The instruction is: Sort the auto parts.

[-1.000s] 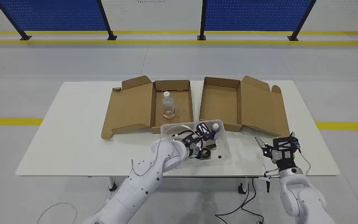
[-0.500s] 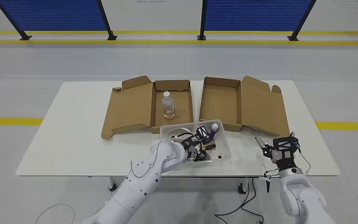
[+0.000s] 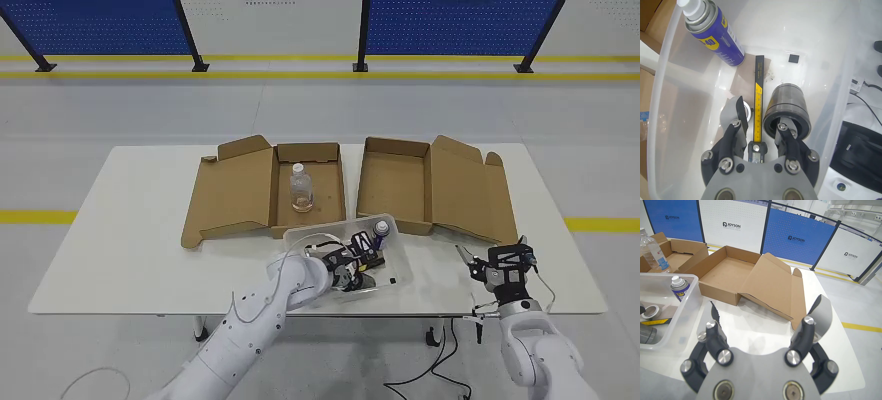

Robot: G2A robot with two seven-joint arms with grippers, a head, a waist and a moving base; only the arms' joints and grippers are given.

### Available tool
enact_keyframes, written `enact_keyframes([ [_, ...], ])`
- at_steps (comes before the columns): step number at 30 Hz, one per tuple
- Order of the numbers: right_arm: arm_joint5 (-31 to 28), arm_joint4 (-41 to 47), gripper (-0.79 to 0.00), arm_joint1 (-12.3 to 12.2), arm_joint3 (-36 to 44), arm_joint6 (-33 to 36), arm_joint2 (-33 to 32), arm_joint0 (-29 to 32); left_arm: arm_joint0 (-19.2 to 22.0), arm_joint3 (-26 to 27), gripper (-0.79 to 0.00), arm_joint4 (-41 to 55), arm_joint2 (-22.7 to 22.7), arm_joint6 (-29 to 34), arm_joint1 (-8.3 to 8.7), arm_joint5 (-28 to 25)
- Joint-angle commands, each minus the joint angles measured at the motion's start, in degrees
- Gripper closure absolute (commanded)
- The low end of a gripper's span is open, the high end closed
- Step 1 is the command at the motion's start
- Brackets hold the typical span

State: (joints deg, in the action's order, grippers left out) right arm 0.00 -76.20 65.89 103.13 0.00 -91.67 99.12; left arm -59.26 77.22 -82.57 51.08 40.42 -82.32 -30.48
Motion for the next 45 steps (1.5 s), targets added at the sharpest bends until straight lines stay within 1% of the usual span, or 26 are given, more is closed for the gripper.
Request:
enact_keyframes([
  [1,0.0,0.0,-0.785,0.0,0.0,0.0,0.0,0.0,0.0,-0.04,-0.305,-0.4,-0.13,-0.22,0.08,-0.23],
  [5,0.0,0.0,-0.785,0.0,0.0,0.0,0.0,0.0,0.13,-0.09,-0.292,-0.8,-0.35,-0.61,0.21,-0.83],
  [6,0.0,0.0,-0.785,0.0,0.0,0.0,0.0,0.0,0.17,-0.07,-0.277,-1.0,-0.43,-0.69,0.24,-1.03],
  [8,0.0,0.0,-0.785,0.0,0.0,0.0,0.0,0.0,0.33,0.02,-0.286,-1.75,-0.64,-0.68,0.33,-1.4],
  [11,0.0,0.0,-0.785,0.0,0.0,0.0,0.0,0.0,0.22,0.05,-0.271,-2.42,-0.79,-1.09,0.44,-1.25],
  [13,0.0,0.0,-0.785,0.0,0.0,0.0,0.0,0.0,0.27,0.07,-0.188,-2.5,-0.82,-1.22,0.5,-1.57],
  [14,0.0,0.0,-0.785,0.0,0.0,0.0,0.0,0.0,0.27,0.11,-0.117,-2.51,-0.83,-1.34,0.54,-1.71],
  [16,0.0,0.0,-0.785,0.0,0.0,0.0,0.0,0.0,0.26,0.12,-0.006,-2.53,-0.78,-1.45,0.6,-1.68],
  [26,0.0,0.0,-0.785,0.0,0.0,0.0,0.0,0.0,-0.13,1.07,0.0,-1.95,-0.12,-2.26,1.04,-2.33],
  [33,0.0,0.0,-0.785,0.0,0.0,0.0,0.0,0.0,-1.26,3.98,0.0,0.51,1.8,-3.68,1.59,-2.52],
  [39,0.0,0.0,-0.785,0.0,0.0,0.0,0.0,0.0,-3.78,8.17,0.0,2.39,5.34,-6.56,2.42,-0.28],
  [40,0.0,0.0,-0.785,0.0,0.0,0.0,0.0,0.0,-4.35,9.25,0.0,2.43,6.15,-7.4,2.59,0.48],
  [42,0.0,0.0,-0.785,0.0,0.0,0.0,0.0,0.0,-6.23,11.81,0.0,1.7,8.12,-10.43,2.9,4.75],
  [45,0.0,0.0,-0.785,0.0,0.0,0.0,0.0,0.0,-9.02,14.36,0.0,2.67,10.02,-11.99,3.34,6.54],
])
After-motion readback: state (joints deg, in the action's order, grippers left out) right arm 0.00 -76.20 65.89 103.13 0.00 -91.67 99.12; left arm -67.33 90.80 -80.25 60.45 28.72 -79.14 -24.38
